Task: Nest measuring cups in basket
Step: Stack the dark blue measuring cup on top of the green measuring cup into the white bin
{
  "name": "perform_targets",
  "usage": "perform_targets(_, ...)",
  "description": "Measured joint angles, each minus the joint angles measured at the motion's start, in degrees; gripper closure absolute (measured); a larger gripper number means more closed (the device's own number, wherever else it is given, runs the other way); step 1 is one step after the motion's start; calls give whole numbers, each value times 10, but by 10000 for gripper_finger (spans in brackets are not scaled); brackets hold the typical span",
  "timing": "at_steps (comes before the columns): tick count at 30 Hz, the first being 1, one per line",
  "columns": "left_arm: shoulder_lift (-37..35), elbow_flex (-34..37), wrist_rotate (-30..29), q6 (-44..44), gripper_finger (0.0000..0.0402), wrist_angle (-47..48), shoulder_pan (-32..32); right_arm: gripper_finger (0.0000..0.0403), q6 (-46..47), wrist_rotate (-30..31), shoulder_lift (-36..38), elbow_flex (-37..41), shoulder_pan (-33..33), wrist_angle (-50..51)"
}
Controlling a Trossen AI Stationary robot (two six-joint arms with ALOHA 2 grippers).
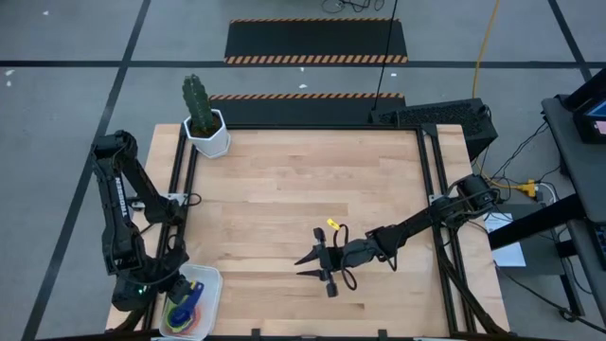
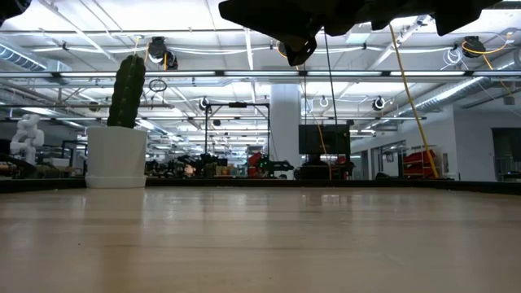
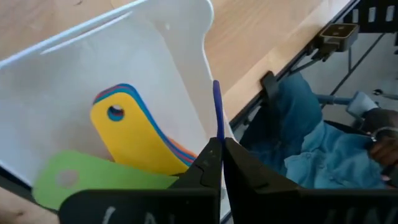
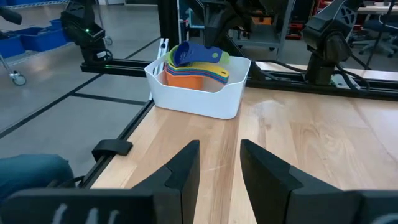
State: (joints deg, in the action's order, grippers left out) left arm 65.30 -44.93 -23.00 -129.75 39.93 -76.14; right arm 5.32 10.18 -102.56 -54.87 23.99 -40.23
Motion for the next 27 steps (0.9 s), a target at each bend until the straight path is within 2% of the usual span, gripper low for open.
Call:
perform_targets(8,0,-5,-10,-1,397,-8,13,293,0,-1,0,0,0,0)
perform_targets(16,-1,-6,12,-8,399,-8,20,293,0,-15,0,0,0,2)
perform_targets(22,-1,-6,85,-9,389,-7,22,293,0,-15,0,0,0,2)
perform_targets(27,-1,-6,85,-9,386,0,21,293,0,-15,0,0,0,2)
